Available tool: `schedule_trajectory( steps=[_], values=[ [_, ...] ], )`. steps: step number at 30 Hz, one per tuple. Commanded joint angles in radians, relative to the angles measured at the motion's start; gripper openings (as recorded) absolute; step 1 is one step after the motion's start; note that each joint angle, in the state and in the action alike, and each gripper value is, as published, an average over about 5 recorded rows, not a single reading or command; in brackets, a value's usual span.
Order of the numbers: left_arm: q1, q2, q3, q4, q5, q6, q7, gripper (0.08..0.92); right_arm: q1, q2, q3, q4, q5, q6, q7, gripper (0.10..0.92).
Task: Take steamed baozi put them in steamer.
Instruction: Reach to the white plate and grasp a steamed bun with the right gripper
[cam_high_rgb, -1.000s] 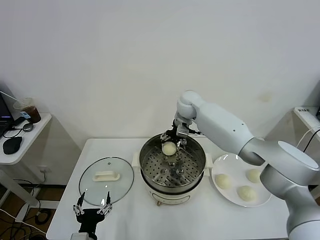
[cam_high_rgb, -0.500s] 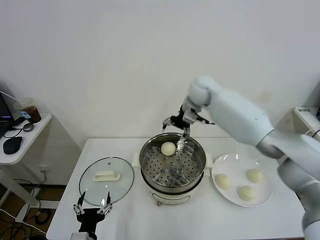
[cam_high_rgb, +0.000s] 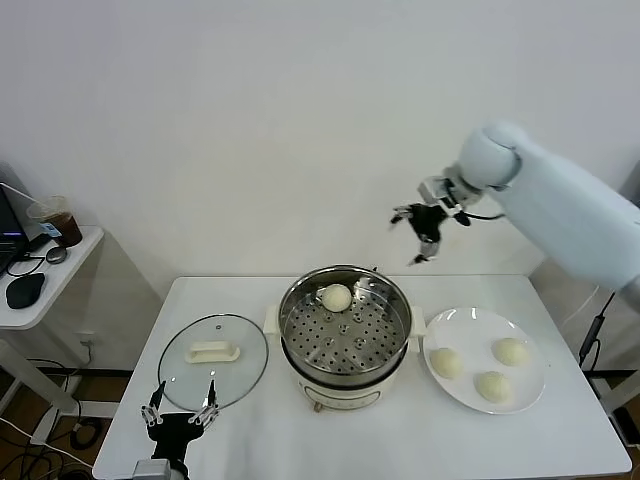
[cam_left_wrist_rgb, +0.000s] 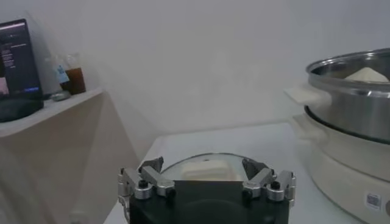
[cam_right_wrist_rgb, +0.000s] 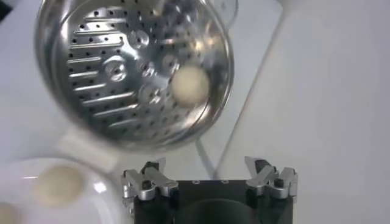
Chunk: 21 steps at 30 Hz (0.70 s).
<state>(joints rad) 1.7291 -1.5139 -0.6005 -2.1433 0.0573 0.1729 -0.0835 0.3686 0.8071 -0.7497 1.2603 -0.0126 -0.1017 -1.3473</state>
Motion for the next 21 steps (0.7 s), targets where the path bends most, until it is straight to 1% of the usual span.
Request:
schedule_trajectory(
  steps=[1,5,9,15,21],
  values=[
    [-0.003,0.006,-0.006,-0.004,-0.02,0.008,0.004,0.823,-0.068,-0.263,-0.025,0.155,-0.015,-0.26,-0.055,0.823],
    [-0.003,0.004,-0.01,-0.008,-0.023,0.011,0.006,0.823,-0.182,-0.308,0.026,0.197,-0.079,-0.227,-0.049,0.823],
    [-0.002,0.0,-0.012,-0.005,-0.021,0.012,0.007,0.823,-0.335,-0.312,0.121,0.221,-0.135,-0.208,-0.031,0.823],
    [0.002,-0.005,-0.013,0.002,-0.019,0.014,0.008,0.823,-0.523,-0.264,0.238,0.216,-0.205,-0.201,0.0,0.823],
    [0.003,-0.007,-0.014,0.01,-0.015,0.014,0.009,0.823,-0.611,-0.195,0.296,0.152,-0.258,-0.19,0.017,0.823]
  ],
)
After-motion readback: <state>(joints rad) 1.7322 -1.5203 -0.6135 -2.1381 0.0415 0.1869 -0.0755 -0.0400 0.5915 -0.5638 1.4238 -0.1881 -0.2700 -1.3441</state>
